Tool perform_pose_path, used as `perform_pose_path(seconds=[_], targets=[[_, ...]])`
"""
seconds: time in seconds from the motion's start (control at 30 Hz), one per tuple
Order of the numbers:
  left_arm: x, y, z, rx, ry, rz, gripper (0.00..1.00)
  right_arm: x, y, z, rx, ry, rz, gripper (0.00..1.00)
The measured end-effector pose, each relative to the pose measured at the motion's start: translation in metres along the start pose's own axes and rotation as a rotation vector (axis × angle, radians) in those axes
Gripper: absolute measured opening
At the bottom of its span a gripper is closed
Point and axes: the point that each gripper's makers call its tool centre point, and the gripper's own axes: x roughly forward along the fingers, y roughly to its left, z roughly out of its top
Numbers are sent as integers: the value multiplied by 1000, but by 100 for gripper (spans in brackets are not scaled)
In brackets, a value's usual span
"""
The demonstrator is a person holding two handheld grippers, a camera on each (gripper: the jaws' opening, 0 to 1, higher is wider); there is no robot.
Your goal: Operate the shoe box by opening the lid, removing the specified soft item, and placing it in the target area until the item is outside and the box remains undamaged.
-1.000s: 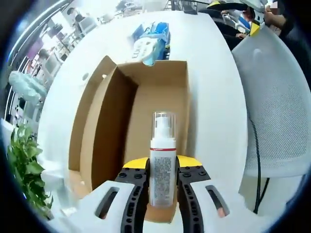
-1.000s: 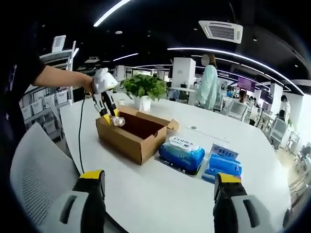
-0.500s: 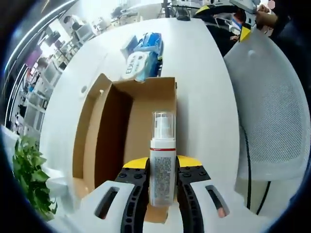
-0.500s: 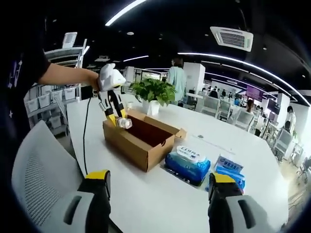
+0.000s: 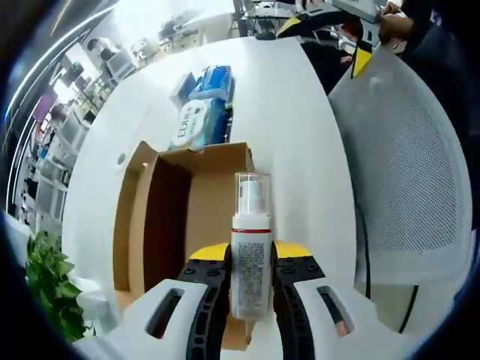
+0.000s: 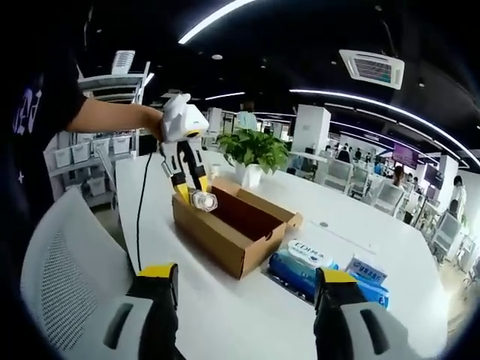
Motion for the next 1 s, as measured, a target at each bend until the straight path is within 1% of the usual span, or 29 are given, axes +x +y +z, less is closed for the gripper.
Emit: perform_pose_path(seconds=[0.1,0.23,0.37,0.43,0.7,0.77,0.87,1.0], targets=[[1,-4,6,10,-14,-4,20,2,3,3,-2,-12,13,68],[2,-13,16,29,-41,-26,20,5,7,8,-18,-26,30,64],[4,-22,22,39,-55,-41,20,7,10,11,-25,-34,41,62],[5,-25,25,45,-60,-46,20,8,11,13,-31,-43,46,60],[7,-34,39,66,-86,-63,20,11,19,16,-41,-53,77,55],[8,-36,44,77,-99,-66,20,11,21,17,-43,-55,84,51],[10,-37,54,99,-136,-56,20,12,23,18,-47,-54,93,49],[13,-41,61,109,-153,-60,20,13,27,17,-55,-49,105,46]])
